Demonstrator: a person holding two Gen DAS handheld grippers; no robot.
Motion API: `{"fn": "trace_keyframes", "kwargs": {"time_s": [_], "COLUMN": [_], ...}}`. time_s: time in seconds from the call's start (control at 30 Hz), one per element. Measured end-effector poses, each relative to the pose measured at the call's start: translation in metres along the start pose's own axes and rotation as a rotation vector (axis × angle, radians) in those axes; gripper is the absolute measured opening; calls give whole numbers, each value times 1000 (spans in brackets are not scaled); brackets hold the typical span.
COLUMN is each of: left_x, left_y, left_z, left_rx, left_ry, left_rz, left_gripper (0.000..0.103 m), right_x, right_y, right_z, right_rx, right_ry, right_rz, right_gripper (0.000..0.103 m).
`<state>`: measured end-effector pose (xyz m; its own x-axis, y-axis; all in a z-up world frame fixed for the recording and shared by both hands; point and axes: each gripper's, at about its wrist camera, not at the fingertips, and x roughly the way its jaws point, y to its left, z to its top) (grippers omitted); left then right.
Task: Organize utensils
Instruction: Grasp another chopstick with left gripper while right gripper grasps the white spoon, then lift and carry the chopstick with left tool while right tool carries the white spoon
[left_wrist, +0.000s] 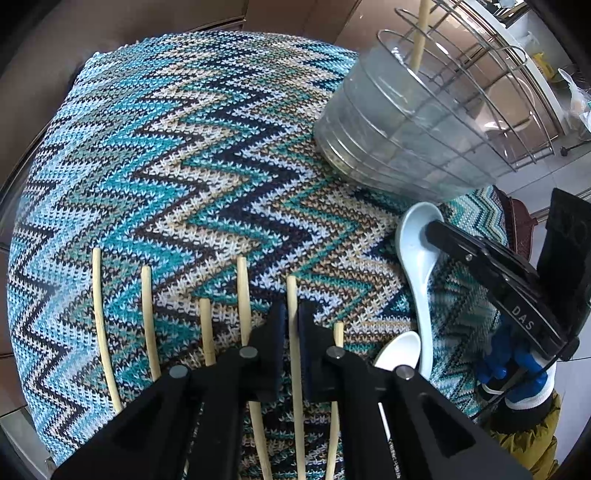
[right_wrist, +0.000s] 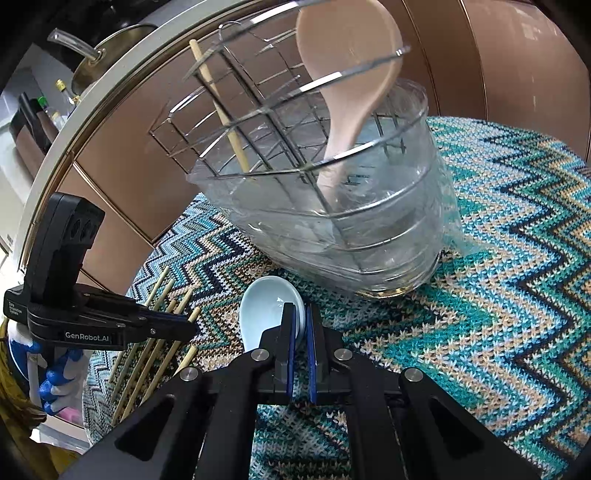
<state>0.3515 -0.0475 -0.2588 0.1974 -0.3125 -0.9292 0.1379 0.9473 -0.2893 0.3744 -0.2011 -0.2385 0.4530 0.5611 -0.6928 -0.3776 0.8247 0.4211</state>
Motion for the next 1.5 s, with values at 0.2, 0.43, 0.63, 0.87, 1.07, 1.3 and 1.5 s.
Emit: {"fn": "trace_keyframes", "kwargs": {"time_s": [0.2,0.43,0.63,0.87,1.07,1.3,1.5], "left_x": [-11,-43,-84,-137,-170,-204,-226], "left_y": [-1,3,-2,-12,-30,-34,-34], "left_z": [-3,-17,-38,-62,-83,-114,-137], "left_rx": [-1,20,40,39,48,63,70], "left_ry": [-35,-108,-211,-354,-411,-477,-526], "left_rz": [12,3,3,-4,-6,-27,-28], "left_gripper": [5,5,5,5,5,5,5], "right_x": [-19,-52,-87,-137,-174,-210,-229], "right_y": [1,12,29,49,78,109,130], "right_z": [-6,-12,-19,-31,-43,-58,-69], "right_rx": [5,5,-16,-21,-41,-65,-77], "right_ry": [-30,-93,-150,-227,-291,-354,-385], "right_rz": [-22,-58,-104,-136,-162,-184,-192], "right_gripper": [5,5,5,5,5,5,5]}}
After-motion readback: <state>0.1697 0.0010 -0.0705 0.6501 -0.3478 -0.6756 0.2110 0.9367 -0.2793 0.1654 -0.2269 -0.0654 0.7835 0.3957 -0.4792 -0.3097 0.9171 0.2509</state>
